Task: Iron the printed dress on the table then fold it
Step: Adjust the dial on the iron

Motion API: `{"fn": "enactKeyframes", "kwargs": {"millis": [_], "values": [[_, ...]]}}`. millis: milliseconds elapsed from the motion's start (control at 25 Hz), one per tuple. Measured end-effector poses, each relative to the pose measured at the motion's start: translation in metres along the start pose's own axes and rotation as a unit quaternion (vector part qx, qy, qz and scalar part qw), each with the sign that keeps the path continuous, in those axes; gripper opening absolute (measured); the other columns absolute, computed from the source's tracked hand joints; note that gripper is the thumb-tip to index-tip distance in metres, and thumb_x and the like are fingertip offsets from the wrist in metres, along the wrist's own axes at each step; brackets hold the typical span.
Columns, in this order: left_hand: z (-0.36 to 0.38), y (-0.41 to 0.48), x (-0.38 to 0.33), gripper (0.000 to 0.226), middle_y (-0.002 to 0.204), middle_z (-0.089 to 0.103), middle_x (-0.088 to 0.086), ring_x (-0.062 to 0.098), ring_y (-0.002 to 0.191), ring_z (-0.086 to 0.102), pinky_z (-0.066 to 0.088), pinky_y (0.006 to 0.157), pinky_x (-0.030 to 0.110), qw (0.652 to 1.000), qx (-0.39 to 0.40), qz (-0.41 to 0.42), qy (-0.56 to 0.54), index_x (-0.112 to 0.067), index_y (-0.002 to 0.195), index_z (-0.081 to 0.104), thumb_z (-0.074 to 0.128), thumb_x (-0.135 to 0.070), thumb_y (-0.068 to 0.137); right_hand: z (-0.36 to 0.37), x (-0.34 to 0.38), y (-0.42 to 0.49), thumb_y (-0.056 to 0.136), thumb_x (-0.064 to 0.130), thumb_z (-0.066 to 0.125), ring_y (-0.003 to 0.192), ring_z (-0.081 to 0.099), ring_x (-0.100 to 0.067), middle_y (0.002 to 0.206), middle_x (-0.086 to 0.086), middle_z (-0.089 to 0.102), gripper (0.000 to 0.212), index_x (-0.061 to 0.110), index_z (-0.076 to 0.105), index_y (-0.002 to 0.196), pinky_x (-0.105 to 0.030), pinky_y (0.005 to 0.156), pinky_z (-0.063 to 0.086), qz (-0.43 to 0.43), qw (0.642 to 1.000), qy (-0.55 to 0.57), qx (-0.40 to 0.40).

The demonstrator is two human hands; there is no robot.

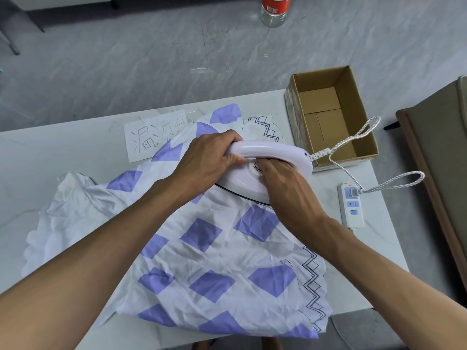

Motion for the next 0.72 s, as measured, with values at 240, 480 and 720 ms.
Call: {"fn": "enactKeyframes", "kwargs": {"millis": [240, 480, 720], "values": [[-0.005, -0.003, 0.007, 0.02, 0.084, 0.059, -0.012, 0.013, 0.08, 0.049, 0.03, 0.068, 0.028, 0.999, -0.02, -0.032, -0.021, -0.02, 0.104, 0.064, 0.069, -0.028, 0.086, -0.037, -0.009, -0.036, 0.088, 0.014, 0.067, 0.09, 0.059, -0.022, 0.098, -0.002, 0.064, 0.016, 0.011, 0.07, 0.104, -0.035, 0.069, 0.051, 0.098, 0.983, 0.012, -0.152], [-0.001, -0.006, 0.007, 0.019, 0.09, 0.066, -0.009, 0.014, 0.083, 0.054, 0.034, 0.066, 0.014, 0.998, -0.027, -0.032, -0.039, -0.023, 0.102, 0.064, 0.07, -0.03, 0.085, -0.023, -0.018, -0.024, 0.087, 0.052, 0.059, 0.077, 0.065, -0.026, 0.099, 0.007, 0.066, 0.038, 0.03, 0.063, 0.117, -0.03, 0.058, 0.042, 0.223, 0.972, -0.06, -0.043], [-0.005, -0.009, 0.001, 0.019, 0.085, 0.064, -0.016, 0.006, 0.078, 0.052, 0.034, 0.067, 0.012, 0.997, -0.053, -0.016, -0.045, -0.025, 0.096, 0.064, 0.074, -0.028, 0.08, -0.02, -0.017, -0.021, 0.089, 0.053, 0.054, 0.078, 0.064, -0.031, 0.086, 0.002, 0.069, 0.046, 0.03, 0.055, 0.129, -0.033, 0.063, 0.043, 0.237, 0.969, -0.065, -0.006]]}}
Point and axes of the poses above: each hand's wrist, its own y-axis towards the middle knuckle, its own z-axis out of the palm, x = y × z, the point moved 6 cm from there along y, towards the middle knuckle
